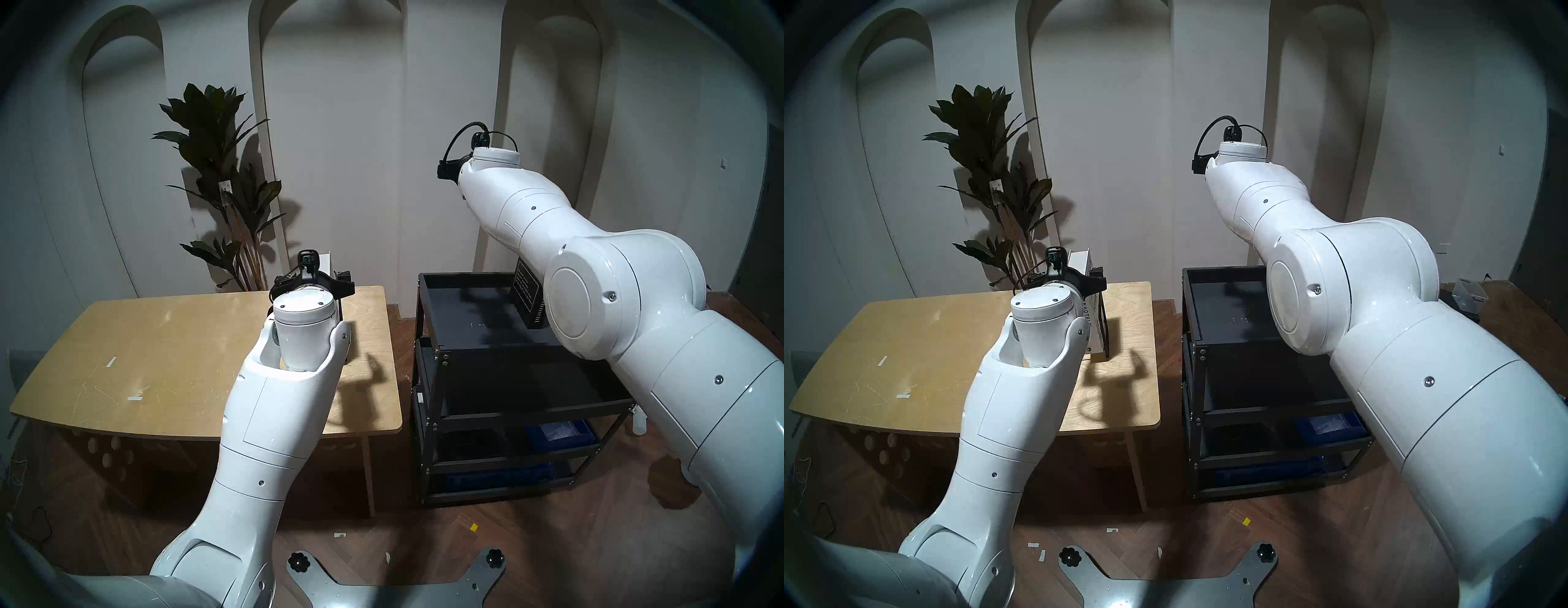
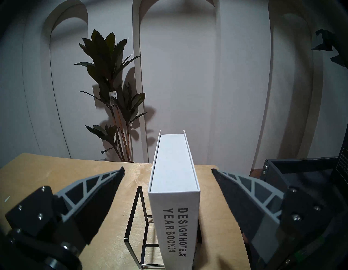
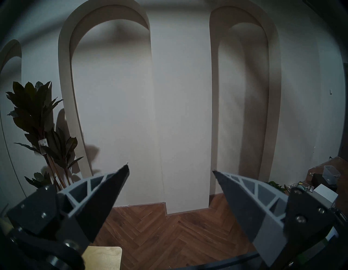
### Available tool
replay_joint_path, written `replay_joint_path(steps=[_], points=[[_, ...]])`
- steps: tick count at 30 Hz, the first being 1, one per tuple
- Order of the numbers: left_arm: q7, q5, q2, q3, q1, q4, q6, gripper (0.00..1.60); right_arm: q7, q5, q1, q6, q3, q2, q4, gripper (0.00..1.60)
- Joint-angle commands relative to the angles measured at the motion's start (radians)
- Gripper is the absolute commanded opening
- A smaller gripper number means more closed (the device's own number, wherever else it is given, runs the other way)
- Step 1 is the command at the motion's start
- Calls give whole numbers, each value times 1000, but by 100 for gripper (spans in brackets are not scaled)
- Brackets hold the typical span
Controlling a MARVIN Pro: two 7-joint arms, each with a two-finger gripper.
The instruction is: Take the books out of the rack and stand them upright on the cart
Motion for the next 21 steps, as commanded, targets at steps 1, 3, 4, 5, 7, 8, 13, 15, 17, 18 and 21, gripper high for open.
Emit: replay_joint_path(steps=[1, 3, 4, 5, 7, 8, 13, 15, 17, 18, 21], points=[[12, 5, -1, -5, 1, -15, -8, 160, -22, -2, 56, 32, -3, -27, -24, 160], [17, 5, -2, -8, 4, -15, -9, 160, -29, -3, 59, 44, -4, -32, -23, 160], [20, 5, -3, -9, 5, -14, -9, 160, -32, -3, 61, 51, -5, -35, -23, 160], [22, 5, -3, -10, 7, -14, -9, 160, -35, -3, 62, 57, -5, -37, -23, 160], [26, 5, -4, -12, 10, -13, -9, 160, -41, -4, 64, 70, -6, -41, -21, 160], [29, 5, -5, -13, 12, -13, -9, 160, -46, -4, 65, 78, -6, -44, -20, 160], [38, 3, -10, -16, 18, -12, -9, 160, -64, -6, 69, 111, -8, -52, -17, 160], [42, 2, -12, -16, 20, -12, -9, 160, -73, -7, 72, 125, -9, -55, -16, 160], [47, 2, -16, -17, 22, -14, -10, 160, -85, -8, 75, 146, -10, -57, -14, 160], [48, 1, -18, -16, 23, -15, -10, 160, -89, -9, 76, 153, -10, -57, -13, 160], [51, 0, -22, -15, 24, -17, -11, 160, -98, -9, 77, 167, -10, -58, -11, 160]])
